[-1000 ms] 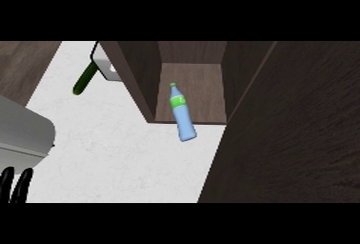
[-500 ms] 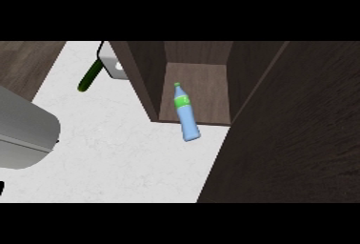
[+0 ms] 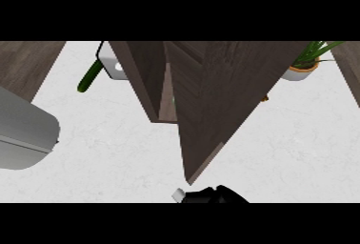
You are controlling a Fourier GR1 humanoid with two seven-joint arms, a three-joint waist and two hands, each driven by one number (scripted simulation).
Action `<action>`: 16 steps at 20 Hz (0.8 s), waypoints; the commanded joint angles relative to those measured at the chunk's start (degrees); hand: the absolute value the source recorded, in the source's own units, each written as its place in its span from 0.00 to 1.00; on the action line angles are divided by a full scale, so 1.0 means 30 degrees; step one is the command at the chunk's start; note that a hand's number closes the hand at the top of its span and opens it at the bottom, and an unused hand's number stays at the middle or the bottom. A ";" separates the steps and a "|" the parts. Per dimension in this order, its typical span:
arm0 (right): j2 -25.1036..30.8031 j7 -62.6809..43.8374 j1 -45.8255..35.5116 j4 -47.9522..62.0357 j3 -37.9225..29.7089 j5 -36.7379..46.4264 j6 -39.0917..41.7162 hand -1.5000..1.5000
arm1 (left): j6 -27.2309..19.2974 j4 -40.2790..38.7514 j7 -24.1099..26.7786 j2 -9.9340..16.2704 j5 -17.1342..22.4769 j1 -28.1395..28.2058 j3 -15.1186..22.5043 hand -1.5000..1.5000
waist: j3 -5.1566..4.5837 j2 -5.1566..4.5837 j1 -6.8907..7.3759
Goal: Pick up the bottled water, place it into the cabinet and close the cabinet
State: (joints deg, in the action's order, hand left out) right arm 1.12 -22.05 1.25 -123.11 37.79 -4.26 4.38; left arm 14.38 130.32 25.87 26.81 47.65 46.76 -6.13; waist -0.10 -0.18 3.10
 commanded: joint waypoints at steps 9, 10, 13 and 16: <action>-0.0371 -0.1452 -1.0025 0.6429 -0.6818 -0.7159 -0.1418 1.00 | 0.3864 -0.0870 0.0156 -0.0630 0.2834 0.2292 -0.3705 0.00 | 0.0033 0.0042 -0.0354; -0.0372 -0.0270 -0.9105 0.6988 -0.6603 -0.7117 -0.0904 1.00 | 0.3864 -0.1164 -0.0632 0.0088 0.3915 0.1991 -0.4659 0.00 | 0.0041 0.0035 -0.0578; -0.0373 0.0635 -1.1876 1.0515 -0.7727 -0.7566 -0.0712 1.00 | 0.4710 -0.0068 -0.0528 -0.1291 0.2889 0.3229 -0.3945 0.00 | 0.0042 0.0007 -0.0281; 0.0273 0.0847 -1.3226 1.2988 -0.9716 -0.8437 0.1055 1.00 | 0.5045 -0.0852 -0.0795 -0.0841 0.3744 0.2389 -0.4911 0.00 | 0.0043 -0.0049 -0.0439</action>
State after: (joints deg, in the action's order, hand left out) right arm 0.38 -21.88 -33.11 -93.87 15.23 -26.37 2.50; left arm 27.95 128.18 24.46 24.20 57.08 54.19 -18.91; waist -0.03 -0.08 1.93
